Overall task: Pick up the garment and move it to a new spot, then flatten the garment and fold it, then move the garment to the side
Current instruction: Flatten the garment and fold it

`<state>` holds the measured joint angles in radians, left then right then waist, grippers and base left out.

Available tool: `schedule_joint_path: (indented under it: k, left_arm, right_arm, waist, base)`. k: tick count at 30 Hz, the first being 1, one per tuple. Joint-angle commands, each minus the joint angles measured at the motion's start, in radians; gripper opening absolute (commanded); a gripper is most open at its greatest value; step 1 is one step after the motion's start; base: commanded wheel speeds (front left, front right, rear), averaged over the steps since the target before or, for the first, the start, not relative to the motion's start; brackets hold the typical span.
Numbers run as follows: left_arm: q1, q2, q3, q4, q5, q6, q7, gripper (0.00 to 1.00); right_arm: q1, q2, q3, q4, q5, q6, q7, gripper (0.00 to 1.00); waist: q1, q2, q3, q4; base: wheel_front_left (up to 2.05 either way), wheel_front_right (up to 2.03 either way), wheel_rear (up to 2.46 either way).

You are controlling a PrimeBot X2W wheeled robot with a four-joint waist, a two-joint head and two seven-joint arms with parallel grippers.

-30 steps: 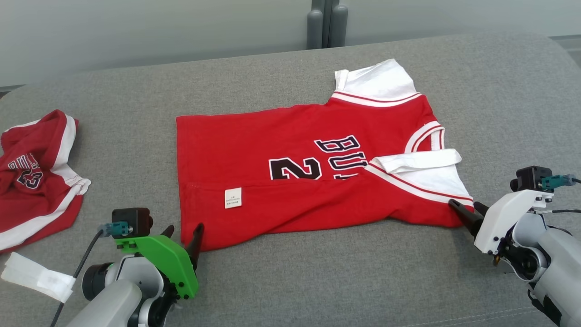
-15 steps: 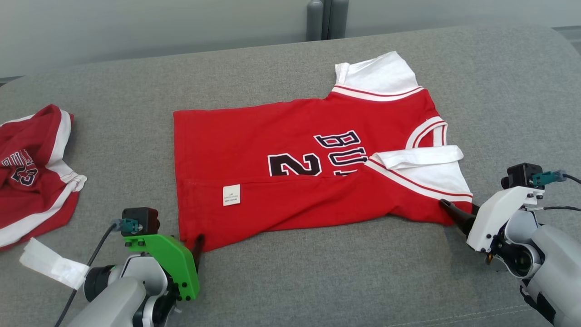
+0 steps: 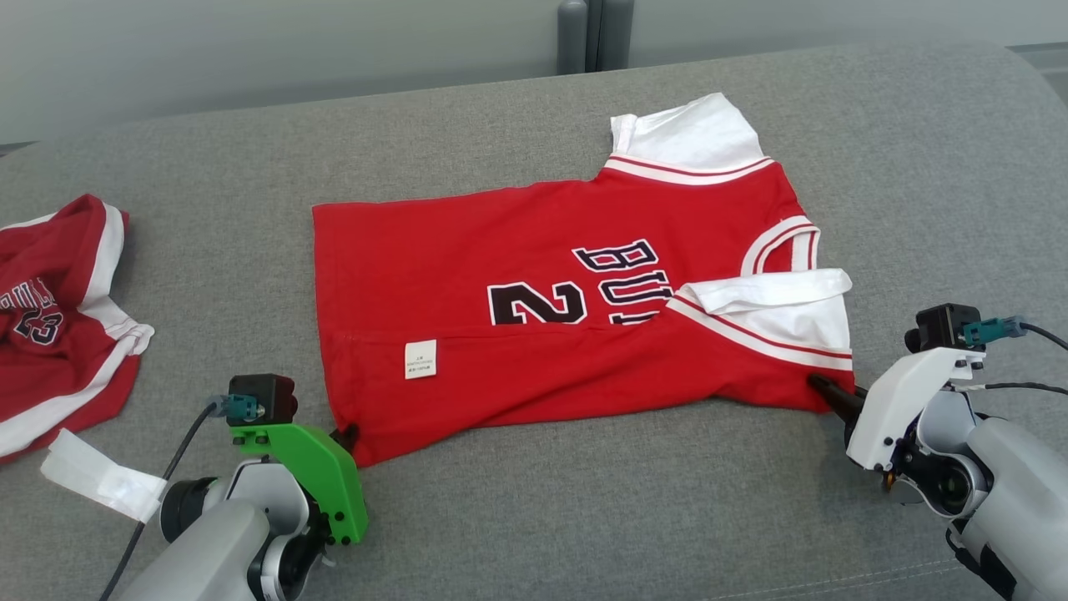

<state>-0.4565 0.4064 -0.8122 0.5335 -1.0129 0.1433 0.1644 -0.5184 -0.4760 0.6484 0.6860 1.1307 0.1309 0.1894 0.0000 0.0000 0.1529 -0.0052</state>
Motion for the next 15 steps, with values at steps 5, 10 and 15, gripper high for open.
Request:
schedule_joint_path:
  k: [5,10,15]
  left_arm:
    - [-0.010,-0.002,-0.004,0.013,-0.008,-0.012,-0.011,0.00]
    - [0.009,0.014,-0.003,-0.006,-0.009,-0.019,-0.021,0.00]
    - [0.062,0.058,-0.006,-0.072,-0.011,0.001,-0.012,0.00]
  right_arm:
    - [0.018,-0.010,-0.007,-0.014,0.002,0.000,-0.007,0.00]
    - [0.029,-0.010,-0.008,-0.019,0.004,0.000,-0.006,0.00]
    - [0.063,-0.023,-0.007,-0.046,0.025,0.000,0.011,0.00]
  waist:
    - [0.0000,0.0000,-0.010,0.002]
    - [0.0000,0.0000,-0.036,0.003]
    - [0.0000,0.0000,-0.081,0.007]
  base:
    - [0.00,0.00,0.00]
    - [0.00,0.00,0.00]
    - [0.00,0.00,0.00]
